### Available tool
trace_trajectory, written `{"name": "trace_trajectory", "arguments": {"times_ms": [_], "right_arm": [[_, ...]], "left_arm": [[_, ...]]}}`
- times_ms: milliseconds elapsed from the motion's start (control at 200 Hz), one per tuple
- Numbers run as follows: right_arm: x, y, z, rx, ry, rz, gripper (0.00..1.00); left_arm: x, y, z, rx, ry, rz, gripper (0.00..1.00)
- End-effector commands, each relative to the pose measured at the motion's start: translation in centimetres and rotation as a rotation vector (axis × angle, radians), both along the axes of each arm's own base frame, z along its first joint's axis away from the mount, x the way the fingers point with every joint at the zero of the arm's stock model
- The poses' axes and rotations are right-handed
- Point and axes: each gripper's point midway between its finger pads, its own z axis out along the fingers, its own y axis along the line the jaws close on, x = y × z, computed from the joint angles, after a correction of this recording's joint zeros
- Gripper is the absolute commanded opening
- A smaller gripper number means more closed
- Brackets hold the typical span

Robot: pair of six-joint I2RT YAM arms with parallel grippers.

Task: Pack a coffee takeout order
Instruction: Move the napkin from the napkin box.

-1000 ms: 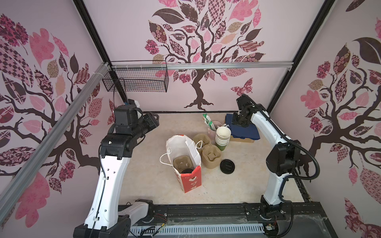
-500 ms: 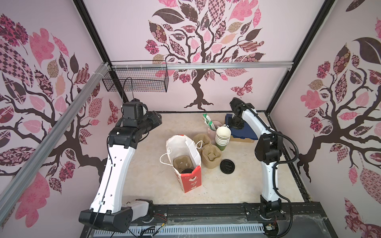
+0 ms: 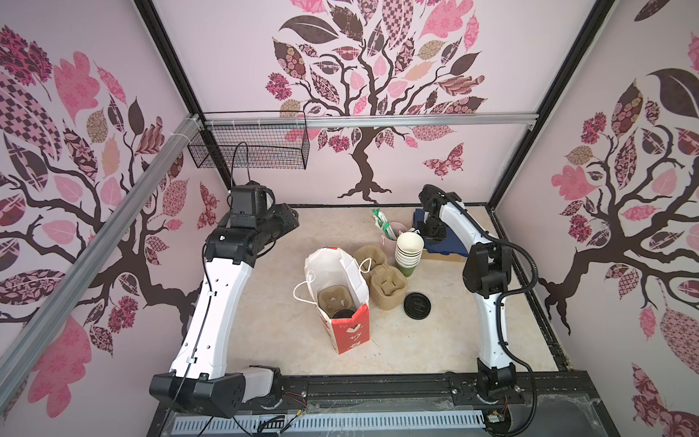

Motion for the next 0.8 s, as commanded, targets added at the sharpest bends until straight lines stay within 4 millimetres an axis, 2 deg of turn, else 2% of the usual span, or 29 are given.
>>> {"name": "trace_trajectory", "arguments": {"times_ms": [0, 470, 790], "right_arm": [[0.0, -1.0, -0.3, -0.036, 0.022, -0.005, 0.34], [0.5, -1.3, 1.9, -0.046, -0.028, -0.013, 0.02], [0.2, -1.9, 4.2, -0.003, -0.063, -0.035, 0.0]], "left_arm": [[-0.1, 0.4, 2.5, 0.019, -0.066, 0.005, 0.49], [0.0, 0.6, 2.9, 0.03, -0.08, 0.01, 0.49], [-0.1, 0.6, 3.3, 0.037, -0.096, 0.007, 0.49]]}}
